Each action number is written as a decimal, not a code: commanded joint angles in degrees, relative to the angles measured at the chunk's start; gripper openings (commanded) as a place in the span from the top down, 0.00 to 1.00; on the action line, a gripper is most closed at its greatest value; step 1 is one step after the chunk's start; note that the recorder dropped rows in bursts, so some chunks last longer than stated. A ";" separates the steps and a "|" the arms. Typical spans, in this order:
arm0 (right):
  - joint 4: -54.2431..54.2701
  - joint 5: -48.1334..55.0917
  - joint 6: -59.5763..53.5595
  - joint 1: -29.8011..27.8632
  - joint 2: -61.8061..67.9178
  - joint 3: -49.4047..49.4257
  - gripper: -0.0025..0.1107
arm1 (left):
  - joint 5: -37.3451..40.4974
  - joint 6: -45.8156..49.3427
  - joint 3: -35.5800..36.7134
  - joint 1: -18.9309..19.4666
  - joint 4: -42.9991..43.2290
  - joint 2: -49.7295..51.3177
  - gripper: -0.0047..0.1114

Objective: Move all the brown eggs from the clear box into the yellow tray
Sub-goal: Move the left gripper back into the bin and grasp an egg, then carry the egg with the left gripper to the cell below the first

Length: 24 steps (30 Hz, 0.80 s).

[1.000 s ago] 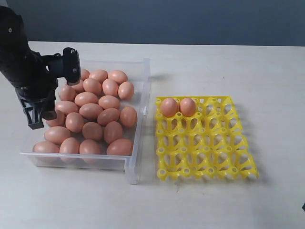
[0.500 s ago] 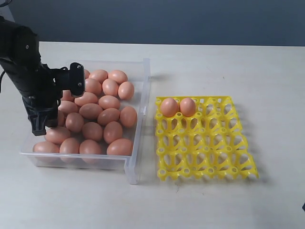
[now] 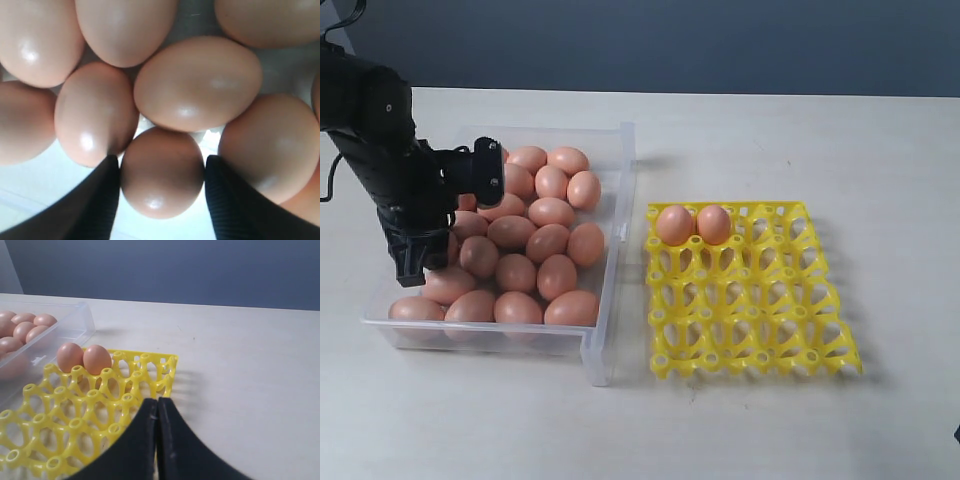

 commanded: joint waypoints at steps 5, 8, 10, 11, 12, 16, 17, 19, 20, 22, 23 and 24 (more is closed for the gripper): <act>-0.10 -0.59 -0.01 0.08 0.00 -0.20 0.97 | 0.38 -0.33 0.36 -0.01 -0.45 -3.69 0.95; -0.10 -0.59 -0.01 0.08 0.00 -0.20 0.97 | 0.49 -0.33 0.36 -0.01 -1.52 -5.29 0.95; -0.10 -0.59 -0.01 0.08 0.00 -0.20 0.97 | 0.49 -0.33 0.36 -0.01 -2.91 -6.34 0.95; -0.10 -0.59 -0.01 0.08 0.00 -0.20 0.97 | 0.37 -0.33 0.36 -0.01 -3.46 -6.91 0.95; -0.10 -0.59 -0.01 0.08 0.00 -0.20 0.97 | 0.24 -0.33 0.15 -0.01 -4.44 -7.55 0.95; -0.10 -0.59 -0.01 0.08 0.00 -0.20 0.97 | 0.40 -0.33 -1.48 -0.01 -12.03 -10.26 0.95; -0.10 -0.59 -0.01 0.08 0.00 -0.20 0.97 | 0.40 -0.15 -2.04 -0.01 -14.89 -11.15 0.95; -0.10 -0.59 -0.01 0.08 0.00 -0.20 0.97 | 0.40 0.61 -3.50 -0.01 -21.66 -12.70 0.95; -0.10 -0.59 -0.01 0.08 0.00 -0.20 0.97 | 1.00 1.38 -4.40 -0.01 -24.54 -13.30 0.95; -0.10 -0.59 -0.01 0.08 0.00 -0.20 0.97 | 4.16 4.31 -6.67 -0.42 -31.62 -13.62 0.95; -0.10 -0.59 -0.01 0.08 0.00 -0.20 0.97 | 5.51 5.05 -7.64 -0.94 -33.56 -13.62 0.95; -0.10 -0.59 -0.01 0.08 0.00 -0.20 0.97 | 6.95 5.06 -8.85 -1.94 -35.15 -13.62 0.95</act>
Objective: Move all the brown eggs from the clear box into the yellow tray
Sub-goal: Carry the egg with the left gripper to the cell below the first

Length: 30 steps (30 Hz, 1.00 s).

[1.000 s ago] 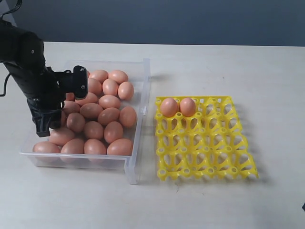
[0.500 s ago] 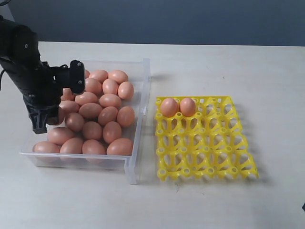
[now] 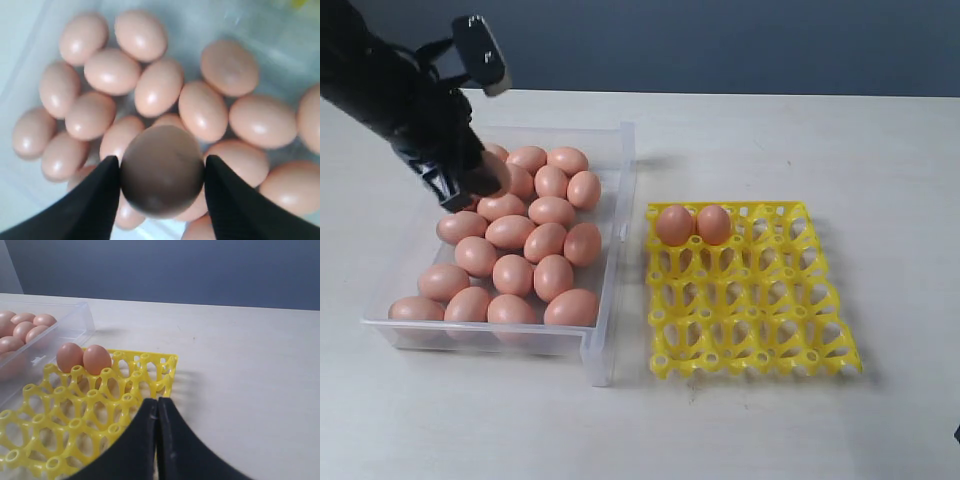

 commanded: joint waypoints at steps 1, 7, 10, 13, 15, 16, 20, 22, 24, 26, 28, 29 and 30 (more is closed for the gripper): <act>-0.10 -0.59 -0.01 0.08 0.00 -0.20 0.97 | 5.92 2.55 -5.18 -3.34 -10.67 -0.73 0.95; -0.10 -0.59 -0.01 0.08 0.00 -0.20 0.97 | 7.85 -5.77 -11.04 -14.60 -4.69 2.93 0.95; -0.10 -0.59 -0.01 0.08 0.00 -0.20 0.97 | 11.02 -9.59 -13.87 -18.60 -0.59 6.76 0.95; -0.10 -0.59 -0.01 0.08 0.00 -0.20 0.97 | 13.25 -12.13 -17.00 -22.12 0.00 10.65 0.95; -0.10 -0.59 -0.01 0.08 0.00 -0.20 0.97 | 13.36 -13.27 -18.52 -23.62 0.15 12.32 0.95; -0.10 -0.59 -0.01 0.08 0.00 -0.20 0.97 | 13.36 -15.90 -20.21 -24.99 0.90 14.01 0.95; -0.10 -0.59 -0.01 0.08 0.00 -0.20 0.97 | 12.51 -24.09 -22.46 -28.56 5.81 17.93 0.95; -0.10 -0.59 -0.01 0.08 0.00 -0.20 0.97 | 11.96 -26.53 -23.28 -29.73 7.14 19.39 0.95; -0.10 -0.59 -0.01 0.08 0.00 -0.20 0.97 | 11.57 -29.97 -24.12 -30.01 8.74 20.65 0.95; -0.10 -0.59 -0.01 0.08 0.00 -0.20 0.97 | 11.50 -34.85 -26.10 -30.01 11.20 22.66 0.95; -0.10 -0.59 -0.01 0.08 0.00 -0.20 0.97 | 11.21 -37.92 -27.50 -30.01 13.10 23.98 0.95; -0.10 -0.59 -0.01 0.08 0.00 -0.20 0.97 | 11.21 -39.74 -28.04 -30.01 14.47 24.54 0.95; -0.10 -0.59 -0.01 0.08 0.00 -0.20 0.97 | 11.21 -41.86 -28.61 -30.01 16.59 25.45 0.95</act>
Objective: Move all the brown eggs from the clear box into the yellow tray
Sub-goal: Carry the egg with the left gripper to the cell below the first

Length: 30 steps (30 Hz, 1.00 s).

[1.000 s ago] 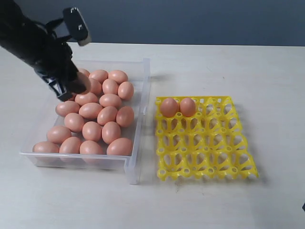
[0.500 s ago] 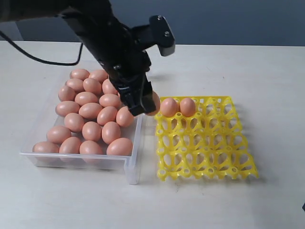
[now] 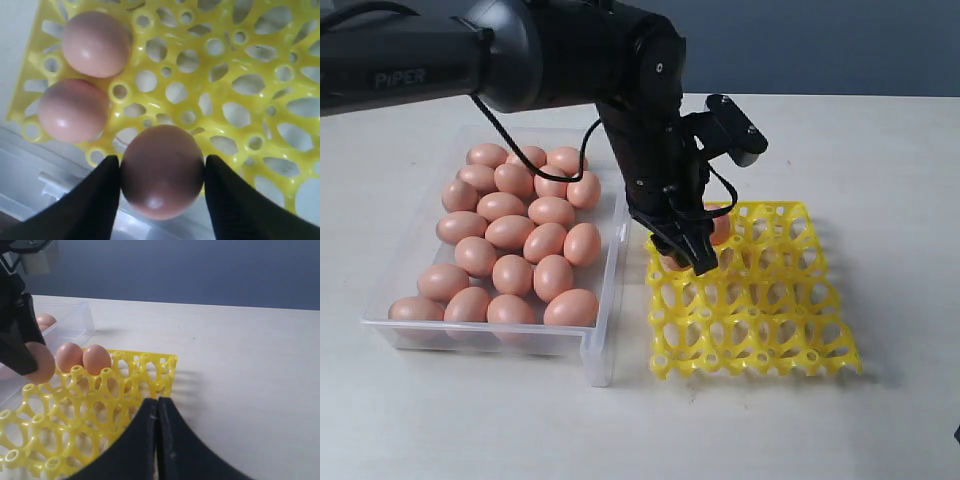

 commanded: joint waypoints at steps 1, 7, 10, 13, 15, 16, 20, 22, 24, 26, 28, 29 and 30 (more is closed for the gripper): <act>-0.10 -0.59 -0.01 0.08 0.00 -0.20 0.97 | -0.54 -6.13 -2.05 -0.27 4.51 2.47 0.95; -0.10 -0.59 -0.01 0.08 0.00 -0.20 0.97 | -2.59 -5.87 -2.03 -0.27 2.16 3.59 0.95; -0.10 -0.59 -0.01 0.08 0.00 -0.20 0.97 | -2.59 -5.87 -2.03 -0.27 2.16 4.00 0.95; -0.10 -0.59 -0.01 0.08 0.00 -0.20 0.97 | -2.59 -6.38 -2.03 -0.27 2.40 4.60 0.95; -0.10 -0.59 -0.01 0.08 0.00 -0.20 0.97 | -2.21 -6.38 -2.03 -0.27 2.67 5.01 0.95; -0.10 -0.59 -0.01 0.08 0.00 -0.20 0.97 | -1.98 -6.38 -2.03 -0.27 2.76 4.97 0.95; -0.10 -0.59 -0.01 0.08 0.00 -0.20 0.97 | -0.79 -6.47 -2.03 -0.27 3.21 5.64 0.95; -0.10 -0.59 -0.01 0.08 0.00 -0.20 0.97 | -0.35 -6.47 -2.03 -0.27 3.33 6.06 0.95; -0.10 -0.59 -0.01 0.08 0.00 -0.20 0.97 | -0.21 -6.47 -2.03 -0.27 3.33 6.32 0.95; -0.10 -0.59 -0.01 0.08 0.00 -0.20 0.97 | -0.21 -6.47 -2.03 -0.27 3.33 6.59 0.95; -0.10 -0.59 -0.01 0.08 0.00 -0.20 0.97 | -0.32 -6.47 -2.03 -0.27 3.33 6.57 0.95; -0.10 -0.59 -0.01 0.08 0.00 -0.20 0.97 | -0.32 -6.47 -2.03 -0.27 3.33 6.57 0.95; -0.10 -0.59 -0.01 0.08 0.00 -0.20 0.97 | -0.32 -6.47 -2.03 -0.27 3.33 6.57 0.93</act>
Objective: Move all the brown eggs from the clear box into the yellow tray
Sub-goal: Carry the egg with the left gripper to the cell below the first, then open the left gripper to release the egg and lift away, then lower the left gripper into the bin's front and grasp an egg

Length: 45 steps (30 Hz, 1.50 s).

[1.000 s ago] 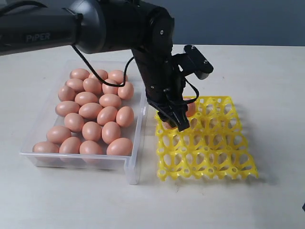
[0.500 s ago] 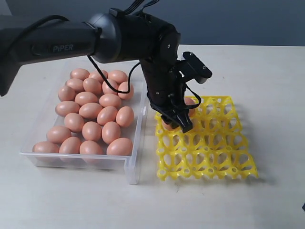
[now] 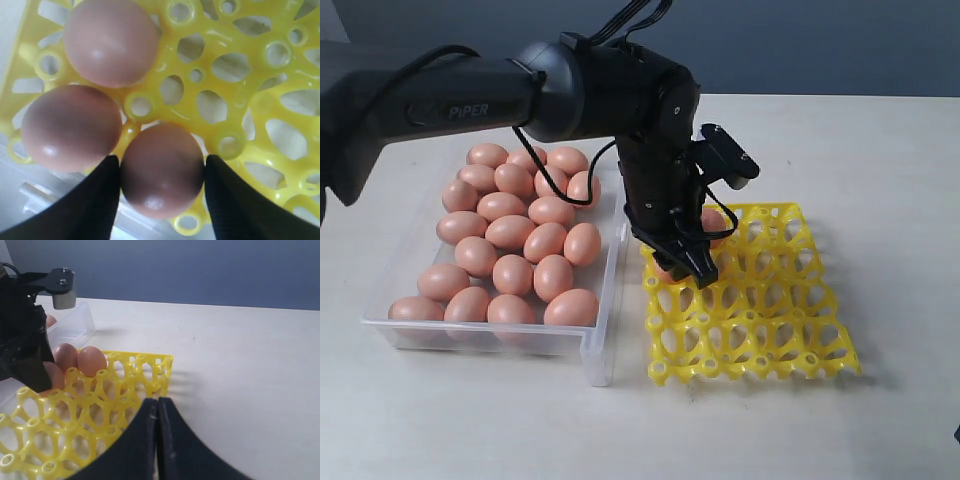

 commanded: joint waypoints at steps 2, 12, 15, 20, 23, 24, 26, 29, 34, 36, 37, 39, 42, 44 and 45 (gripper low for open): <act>-0.10 -0.59 -0.01 0.08 0.00 -0.20 0.97 | 0.61 -0.44 -0.25 -0.27 0.12 0.35 0.86; -0.10 -0.59 -0.01 0.08 0.00 -0.20 0.97 | 2.75 -1.79 -0.25 -0.27 4.35 -0.22 0.42; -0.10 -0.59 -0.01 0.08 0.00 -0.20 0.97 | 3.21 -1.79 -0.25 -0.27 4.71 -1.61 0.40; -0.10 -0.59 -0.01 0.08 0.00 -0.20 0.97 | 3.11 -1.79 -0.25 -0.27 5.09 -4.20 0.40; -0.10 -0.59 -0.01 0.08 0.00 -0.20 0.97 | 3.11 -1.79 -0.25 -0.27 5.95 -6.14 0.40; -0.10 -0.59 -0.01 0.08 0.00 -0.20 0.97 | 3.11 -2.03 -0.25 -0.27 6.72 -7.11 0.40; -0.10 -0.59 -0.01 0.08 0.00 -0.20 0.97 | 3.34 -3.16 -0.25 -0.27 7.89 -8.55 0.40; -0.10 -0.59 -0.01 0.08 0.00 -0.20 0.97 | 4.28 -5.77 -0.25 0.65 8.12 -10.70 0.40; -0.10 -0.59 -0.01 0.08 0.00 -0.20 0.97 | 8.40 -8.78 -0.25 5.94 6.88 -14.11 0.44; -0.10 -0.59 -0.01 0.08 0.00 -0.20 0.97 | 10.66 -9.66 -0.25 9.97 3.51 -15.29 0.46; -0.10 -0.59 -0.01 0.08 0.00 -0.20 0.97 | 11.97 -9.66 -0.25 12.13 0.40 -15.63 0.46; -0.10 -0.59 -0.01 0.08 0.00 -0.20 0.97 | 14.13 -9.06 0.47 15.31 -4.03 -15.86 0.47; -0.10 -0.59 -0.01 0.08 0.00 -0.20 0.97 | 15.13 -6.99 3.20 18.19 -2.89 -15.98 0.47; -0.10 -0.59 -0.01 0.08 0.00 -0.20 0.97 | 15.00 -5.17 6.00 19.62 -1.67 -15.98 0.47; -0.10 -0.59 -0.01 0.08 0.00 -0.20 0.97 | 13.96 -4.44 7.49 20.31 -1.24 -15.98 0.47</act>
